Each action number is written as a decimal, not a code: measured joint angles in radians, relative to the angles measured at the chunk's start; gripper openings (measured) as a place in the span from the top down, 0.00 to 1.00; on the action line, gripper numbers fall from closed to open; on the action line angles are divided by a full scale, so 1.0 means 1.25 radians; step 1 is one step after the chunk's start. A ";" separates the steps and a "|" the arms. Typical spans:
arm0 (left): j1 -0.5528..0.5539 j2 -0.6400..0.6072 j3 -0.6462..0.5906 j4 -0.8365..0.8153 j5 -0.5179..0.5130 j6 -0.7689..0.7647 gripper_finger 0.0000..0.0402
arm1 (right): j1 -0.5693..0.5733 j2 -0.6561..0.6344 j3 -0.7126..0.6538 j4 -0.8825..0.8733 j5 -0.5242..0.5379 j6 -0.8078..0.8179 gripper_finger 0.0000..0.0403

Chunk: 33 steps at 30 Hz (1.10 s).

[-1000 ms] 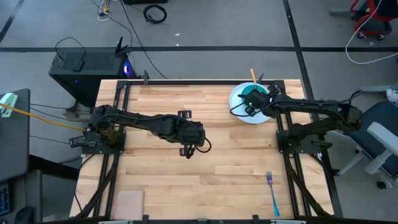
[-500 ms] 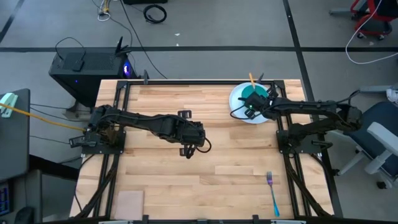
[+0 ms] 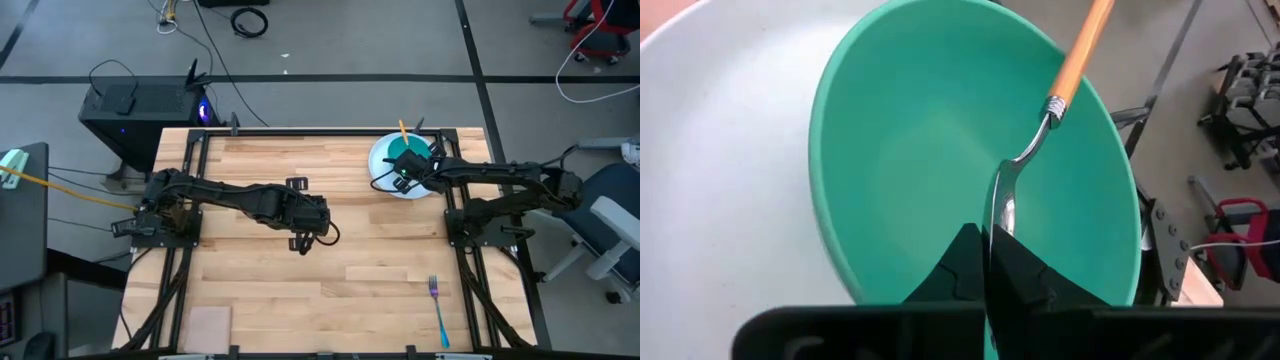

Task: Set table place
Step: Put the yellow spoon into the green bowl, then move the blue fork to the left side of the blue plate

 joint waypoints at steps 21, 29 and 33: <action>0.000 0.000 0.000 0.000 0.000 -0.006 0.67 | 0.002 0.000 0.000 -0.037 -0.075 0.023 0.90; 0.000 0.000 0.000 0.000 0.000 -0.006 0.68 | 0.002 0.000 0.000 -0.036 -0.078 0.035 0.83; 0.000 0.000 0.000 0.000 0.000 -0.006 0.69 | 0.002 0.000 0.000 -0.036 -0.077 0.034 0.78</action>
